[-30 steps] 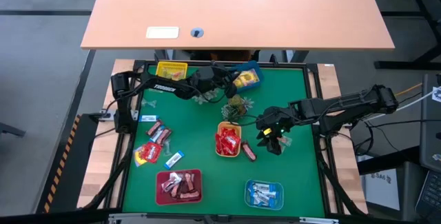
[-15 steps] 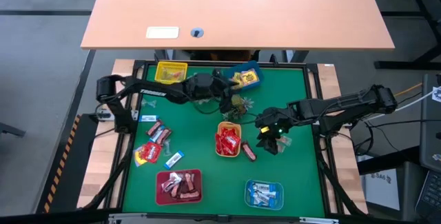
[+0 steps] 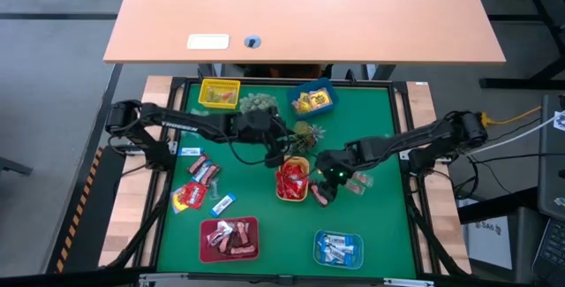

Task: Sort candy
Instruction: Put the brown chocolate bar into the red bin

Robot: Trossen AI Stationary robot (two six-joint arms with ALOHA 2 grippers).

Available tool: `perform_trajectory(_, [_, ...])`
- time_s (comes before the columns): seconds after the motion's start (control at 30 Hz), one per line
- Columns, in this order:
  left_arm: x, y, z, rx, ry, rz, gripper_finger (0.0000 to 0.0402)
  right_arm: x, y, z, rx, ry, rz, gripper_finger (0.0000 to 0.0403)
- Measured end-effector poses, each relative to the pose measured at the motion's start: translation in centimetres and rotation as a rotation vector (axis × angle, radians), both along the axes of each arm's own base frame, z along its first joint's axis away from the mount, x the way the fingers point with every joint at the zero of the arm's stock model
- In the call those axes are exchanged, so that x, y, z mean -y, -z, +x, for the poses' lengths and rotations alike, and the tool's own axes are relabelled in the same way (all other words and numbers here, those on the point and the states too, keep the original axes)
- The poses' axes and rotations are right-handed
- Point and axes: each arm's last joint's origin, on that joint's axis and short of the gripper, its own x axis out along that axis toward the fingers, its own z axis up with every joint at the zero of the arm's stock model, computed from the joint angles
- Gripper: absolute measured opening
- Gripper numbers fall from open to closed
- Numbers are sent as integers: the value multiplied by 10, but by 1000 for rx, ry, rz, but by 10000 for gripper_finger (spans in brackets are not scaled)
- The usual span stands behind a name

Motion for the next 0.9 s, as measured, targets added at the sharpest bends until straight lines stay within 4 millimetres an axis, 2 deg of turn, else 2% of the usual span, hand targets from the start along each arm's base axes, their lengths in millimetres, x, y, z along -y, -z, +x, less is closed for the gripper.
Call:
perform_trajectory(0.23, [18, 6, -2, -67, 50, -4, 112, -26, 21, 13, 33, -59, -39, 286])
perform_trajectory(0.47, [29, 7, -2, -74, 80, -5, 112, -41, 30, 10, 47, -41, -227, 280])
perform_trajectory(0.7, [33, 7, -2, -77, 82, -2, 112, -57, 46, 9, 27, -101, -297, 280])
perform_trajectory(0.9, [33, 8, -2, -81, 82, -2, 112, -59, 62, 11, -25, -112, -323, 280])
